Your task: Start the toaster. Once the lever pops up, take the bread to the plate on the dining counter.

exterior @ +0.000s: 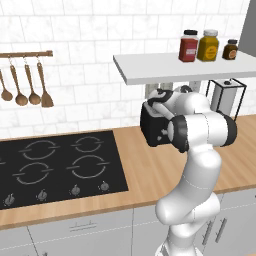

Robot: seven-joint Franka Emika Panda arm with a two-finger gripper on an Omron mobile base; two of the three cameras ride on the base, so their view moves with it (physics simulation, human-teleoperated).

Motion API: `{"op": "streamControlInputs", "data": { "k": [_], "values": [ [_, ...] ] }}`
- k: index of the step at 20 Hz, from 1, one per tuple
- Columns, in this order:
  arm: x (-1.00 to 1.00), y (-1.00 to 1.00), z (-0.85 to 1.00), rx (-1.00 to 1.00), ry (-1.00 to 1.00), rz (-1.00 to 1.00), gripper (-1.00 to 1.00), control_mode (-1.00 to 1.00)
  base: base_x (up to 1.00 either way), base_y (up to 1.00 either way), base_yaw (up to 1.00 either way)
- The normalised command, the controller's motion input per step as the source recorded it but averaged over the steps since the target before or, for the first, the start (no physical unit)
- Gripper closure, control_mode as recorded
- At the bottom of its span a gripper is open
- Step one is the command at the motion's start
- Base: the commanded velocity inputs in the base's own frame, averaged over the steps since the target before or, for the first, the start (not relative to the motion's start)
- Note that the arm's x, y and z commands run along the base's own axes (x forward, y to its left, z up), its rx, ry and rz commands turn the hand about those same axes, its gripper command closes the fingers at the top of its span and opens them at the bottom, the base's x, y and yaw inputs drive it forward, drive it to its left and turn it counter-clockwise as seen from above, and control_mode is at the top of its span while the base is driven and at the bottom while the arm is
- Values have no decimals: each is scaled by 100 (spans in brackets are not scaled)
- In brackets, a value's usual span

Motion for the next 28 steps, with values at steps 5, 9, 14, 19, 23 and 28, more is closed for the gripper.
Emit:
{"op": "streamControlInputs", "data": {
  "k": [5,9,14,19,23,28],
  "values": [
    [0,0,0,0,0,0,-100,-100,0,0,0],
    [0,0,0,0,0,0,-100,-100,0,0,0],
    [0,0,0,0,0,0,-100,-100,0,0,0],
    [0,0,0,0,0,0,-100,-100,0,0,0],
    [0,0,0,0,0,0,-100,-100,0,0,0],
    [0,0,0,0,0,0,-100,-100,0,0,0]
  ]
}}
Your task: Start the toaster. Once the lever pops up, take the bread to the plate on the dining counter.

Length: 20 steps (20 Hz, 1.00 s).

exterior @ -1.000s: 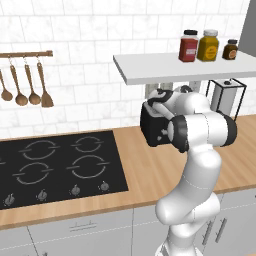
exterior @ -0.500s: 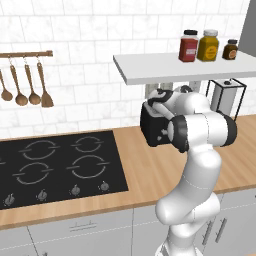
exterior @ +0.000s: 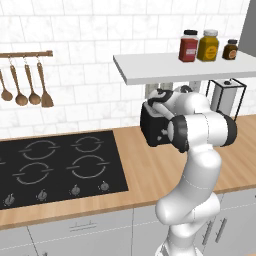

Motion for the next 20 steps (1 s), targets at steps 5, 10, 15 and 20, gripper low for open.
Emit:
{"op": "streamControlInputs", "data": {
  "k": [5,10,15,20],
  "values": [
    [0,0,0,0,0,0,-100,-100,0,0,0],
    [0,0,0,0,0,0,-100,-100,0,0,0],
    [0,0,0,0,0,0,-100,-100,0,0,0],
    [0,0,0,0,0,0,-100,-100,0,0,0]
  ]
}}
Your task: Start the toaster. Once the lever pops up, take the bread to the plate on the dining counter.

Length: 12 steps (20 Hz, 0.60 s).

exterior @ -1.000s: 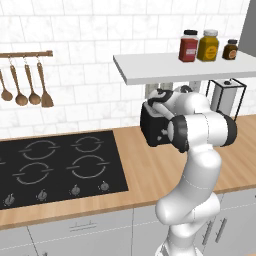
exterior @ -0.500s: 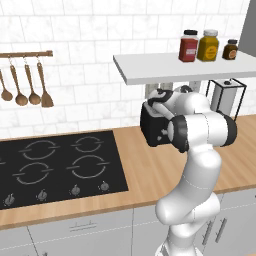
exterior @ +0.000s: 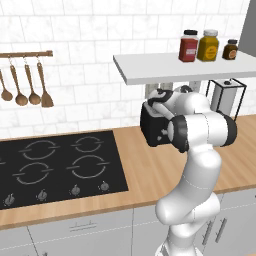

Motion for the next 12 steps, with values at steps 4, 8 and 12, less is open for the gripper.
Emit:
{"op": "streamControlInputs", "data": {
  "k": [4,8,12],
  "values": [
    [0,0,0,0,0,0,-100,-100,0,0,0],
    [0,0,0,0,0,0,-100,-100,0,0,0],
    [0,0,0,0,0,0,-100,-100,0,0,0]
  ]
}}
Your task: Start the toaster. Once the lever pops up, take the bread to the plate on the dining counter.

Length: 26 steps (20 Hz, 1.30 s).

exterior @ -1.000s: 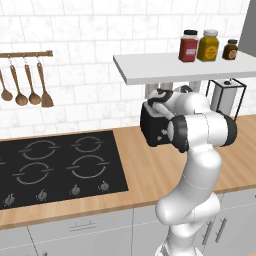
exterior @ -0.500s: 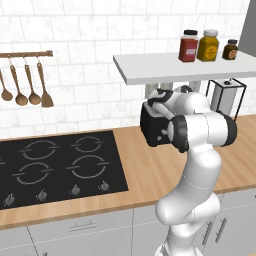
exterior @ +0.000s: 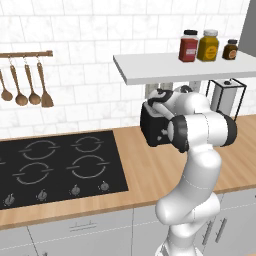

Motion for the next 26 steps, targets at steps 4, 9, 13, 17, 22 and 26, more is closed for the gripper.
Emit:
{"op": "streamControlInputs", "data": {
  "k": [4,9,13,17,22,26],
  "values": [
    [0,0,0,0,0,0,-100,-100,0,0,0],
    [0,0,0,0,0,0,-100,-100,0,0,0],
    [0,0,0,0,0,0,-100,-100,0,0,0],
    [0,0,0,0,0,0,-100,-100,0,0,0],
    [0,0,0,0,0,0,-100,-100,0,0,0],
    [0,0,0,0,0,0,-100,-100,0,0,0]
  ]
}}
